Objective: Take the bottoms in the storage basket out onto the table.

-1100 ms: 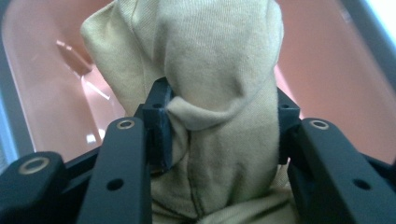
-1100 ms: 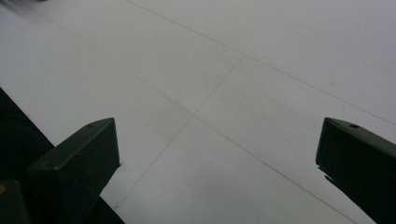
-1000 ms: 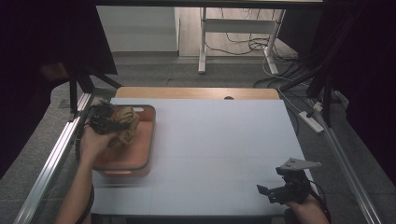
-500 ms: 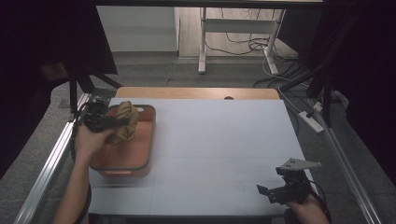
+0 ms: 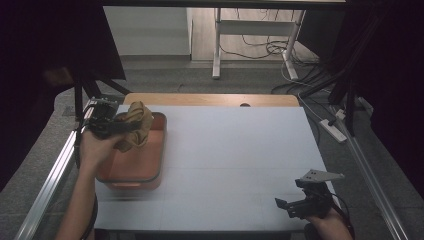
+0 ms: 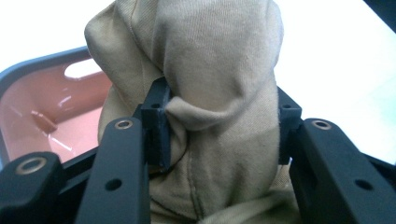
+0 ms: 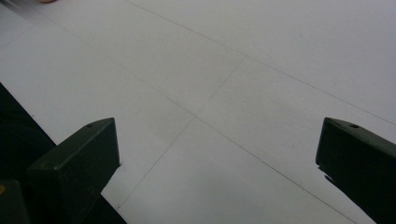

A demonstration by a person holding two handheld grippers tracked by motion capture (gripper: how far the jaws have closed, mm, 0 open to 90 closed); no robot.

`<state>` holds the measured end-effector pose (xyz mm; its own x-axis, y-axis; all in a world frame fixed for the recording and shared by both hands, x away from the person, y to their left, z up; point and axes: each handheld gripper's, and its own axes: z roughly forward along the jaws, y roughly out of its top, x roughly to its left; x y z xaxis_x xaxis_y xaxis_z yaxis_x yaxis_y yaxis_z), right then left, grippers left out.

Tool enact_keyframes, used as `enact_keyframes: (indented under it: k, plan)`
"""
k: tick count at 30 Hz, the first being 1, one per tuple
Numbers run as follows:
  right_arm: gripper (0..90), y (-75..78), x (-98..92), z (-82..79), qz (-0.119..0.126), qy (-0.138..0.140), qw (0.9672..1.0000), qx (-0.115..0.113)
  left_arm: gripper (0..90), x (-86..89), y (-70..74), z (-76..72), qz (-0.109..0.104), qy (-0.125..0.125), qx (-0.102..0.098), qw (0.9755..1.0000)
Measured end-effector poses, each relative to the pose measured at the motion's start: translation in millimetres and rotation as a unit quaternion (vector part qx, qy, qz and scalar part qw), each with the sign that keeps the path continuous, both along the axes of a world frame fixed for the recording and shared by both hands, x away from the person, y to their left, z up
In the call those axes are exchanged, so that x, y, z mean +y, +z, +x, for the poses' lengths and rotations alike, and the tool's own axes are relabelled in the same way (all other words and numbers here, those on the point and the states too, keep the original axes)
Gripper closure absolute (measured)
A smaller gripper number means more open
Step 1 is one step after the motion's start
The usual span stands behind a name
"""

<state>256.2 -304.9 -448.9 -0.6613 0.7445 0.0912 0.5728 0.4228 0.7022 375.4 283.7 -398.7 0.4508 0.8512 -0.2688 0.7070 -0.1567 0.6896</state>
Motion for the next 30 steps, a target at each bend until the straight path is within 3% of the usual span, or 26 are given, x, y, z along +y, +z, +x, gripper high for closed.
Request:
enact_keyframes:
  k: [16,30]
  plan:
    - [0.0,0.0,-0.2,0.1,0.001,0.000,1.0000,0.002,53.7,-22.0,22.4,-8.7,-0.005,-0.034,-0.035,0.9988]
    - [0.0,-0.3,-0.1,0.9,0.000,0.002,1.0000,0.006,53.7,-45.7,28.5,-7.8,-0.009,-0.064,-0.047,0.9968]
